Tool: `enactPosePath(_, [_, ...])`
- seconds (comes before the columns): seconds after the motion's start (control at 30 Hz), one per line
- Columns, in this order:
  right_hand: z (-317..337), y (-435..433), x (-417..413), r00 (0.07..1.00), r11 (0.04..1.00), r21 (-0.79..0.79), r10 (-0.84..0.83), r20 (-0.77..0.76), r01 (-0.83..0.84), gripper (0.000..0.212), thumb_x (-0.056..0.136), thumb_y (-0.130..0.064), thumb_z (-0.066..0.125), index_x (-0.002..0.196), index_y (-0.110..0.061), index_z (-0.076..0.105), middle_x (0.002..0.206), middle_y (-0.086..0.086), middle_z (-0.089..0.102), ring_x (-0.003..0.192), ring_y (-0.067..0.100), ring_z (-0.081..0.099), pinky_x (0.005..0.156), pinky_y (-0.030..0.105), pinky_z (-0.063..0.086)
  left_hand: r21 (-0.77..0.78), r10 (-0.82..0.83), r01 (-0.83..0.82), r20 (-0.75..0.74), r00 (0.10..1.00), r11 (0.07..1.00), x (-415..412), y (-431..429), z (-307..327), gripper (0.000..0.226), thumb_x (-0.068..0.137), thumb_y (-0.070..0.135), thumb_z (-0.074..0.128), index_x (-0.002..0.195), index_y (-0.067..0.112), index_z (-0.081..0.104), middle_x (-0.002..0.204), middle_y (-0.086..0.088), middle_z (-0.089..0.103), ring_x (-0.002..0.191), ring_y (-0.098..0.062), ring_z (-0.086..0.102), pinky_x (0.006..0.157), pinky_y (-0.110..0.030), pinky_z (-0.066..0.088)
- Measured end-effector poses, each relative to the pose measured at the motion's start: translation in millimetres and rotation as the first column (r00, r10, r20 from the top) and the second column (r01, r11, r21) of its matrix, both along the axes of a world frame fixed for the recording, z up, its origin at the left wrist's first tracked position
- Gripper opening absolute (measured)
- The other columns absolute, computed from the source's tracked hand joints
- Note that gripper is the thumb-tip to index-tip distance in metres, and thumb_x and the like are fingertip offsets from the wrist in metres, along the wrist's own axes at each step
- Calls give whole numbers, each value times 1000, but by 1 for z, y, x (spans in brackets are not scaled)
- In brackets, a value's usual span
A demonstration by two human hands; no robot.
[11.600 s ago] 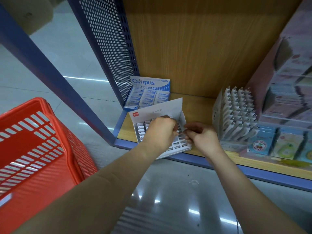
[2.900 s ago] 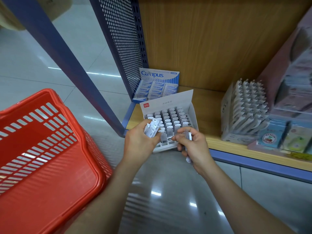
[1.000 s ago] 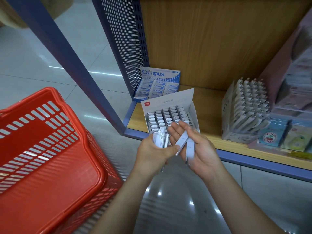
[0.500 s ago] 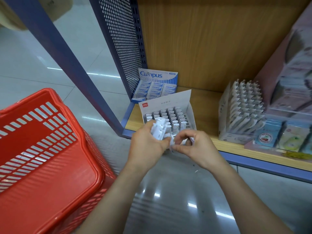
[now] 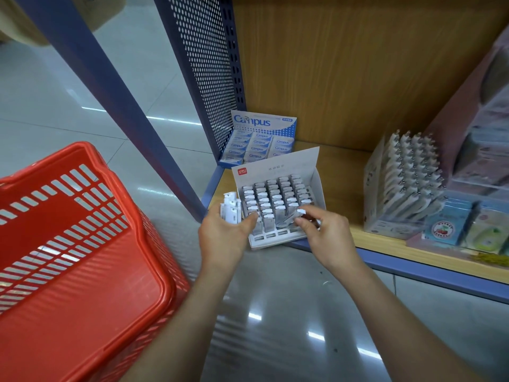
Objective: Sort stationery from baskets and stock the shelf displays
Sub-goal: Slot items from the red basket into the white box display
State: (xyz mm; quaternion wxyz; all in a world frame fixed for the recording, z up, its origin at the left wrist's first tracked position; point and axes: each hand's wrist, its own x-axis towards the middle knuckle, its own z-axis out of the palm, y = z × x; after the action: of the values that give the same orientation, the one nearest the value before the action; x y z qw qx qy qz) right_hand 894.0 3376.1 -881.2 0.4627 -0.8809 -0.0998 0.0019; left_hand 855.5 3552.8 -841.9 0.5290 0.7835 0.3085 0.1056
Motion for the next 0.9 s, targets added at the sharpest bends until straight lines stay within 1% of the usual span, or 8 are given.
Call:
enactPosePath(0.07, [-3, 4, 1, 999, 999, -33, 33, 36, -32, 11, 90, -7, 65, 94, -13, 73, 83, -1, 72, 76, 13, 61, 70, 24, 45, 3, -18, 18, 5, 1000, 1000, 1, -4, 0, 25, 71, 23, 83, 85, 24, 62, 78, 8, 69, 76, -16, 66, 77, -36, 57])
enactPosePath(0.2, [-7, 6, 4, 988, 982, -158, 116, 103, -99, 14, 90, -5, 62, 95, -14, 72, 85, 1, 72, 77, 18, 63, 70, 30, 48, 48, -142, 141, 7, 990, 989, 9, -16, 6, 26, 72, 22, 83, 83, 27, 60, 78, 15, 67, 75, -7, 64, 69, -18, 50])
enactPosePath(0.33, [-2, 12, 6, 981, 934, -338, 159, 112, -112, 9, 92, -8, 59, 92, -10, 68, 85, 7, 68, 81, 30, 61, 64, 37, 46, 121, -226, 230, -45, 973, 966, 20, -25, 1, 29, 69, 31, 82, 85, 26, 59, 82, 8, 69, 78, -16, 65, 71, -33, 55])
enactPosePath(0.47, [0, 19, 7, 982, 901, -401, 190, 18, -166, 17, 94, -13, 55, 106, -14, 68, 101, 6, 70, 96, 27, 60, 71, 33, 41, 196, -229, 251, -127, 965, 948, 23, -28, -1, 31, 70, 35, 81, 88, 23, 59, 82, 8, 68, 78, -17, 62, 64, -27, 47])
enactPosePath(0.57, [3, 17, 6, 992, 978, -181, 91, -90, -106, 11, 89, -17, 66, 99, -18, 71, 82, 0, 70, 72, 14, 58, 67, 28, 43, 248, -218, 260, -185, 958, 933, 26, -29, 2, 33, 71, 35, 81, 95, 23, 62, 88, 6, 69, 83, -19, 63, 71, -30, 52])
enactPosePath(0.67, [9, 7, 4, 940, 975, 148, -108, -323, 163, 12, 85, -10, 68, 87, -22, 64, 64, -9, 60, 51, 3, 49, 55, 21, 41, 303, -236, 305, -245, 941, 903, 29, -28, 7, 40, 73, 40, 81, 102, 23, 59, 94, 6, 68, 87, -21, 63, 74, -34, 53])
enactPosePath(0.8, [21, -8, -1, 751, 708, 485, -98, -653, 513, 24, 85, 9, 46, 93, -13, 53, 78, 11, 61, 56, 13, 46, 50, 24, 30, 423, -222, 370, -359, 906, 827, 32, -27, 14, 52, 77, 48, 77, 117, 23, 54, 100, 3, 63, 98, -25, 60, 72, -33, 47])
enactPosePath(0.9, [31, -15, -5, 710, 493, 637, 54, -702, 593, 27, 87, 15, 41, 100, -4, 55, 91, 19, 70, 67, 17, 56, 53, 22, 35, 489, -215, 399, -389, 896, 776, 31, -30, 17, 54, 79, 49, 74, 120, 22, 53, 107, 0, 66, 100, -28, 61, 70, -32, 45])
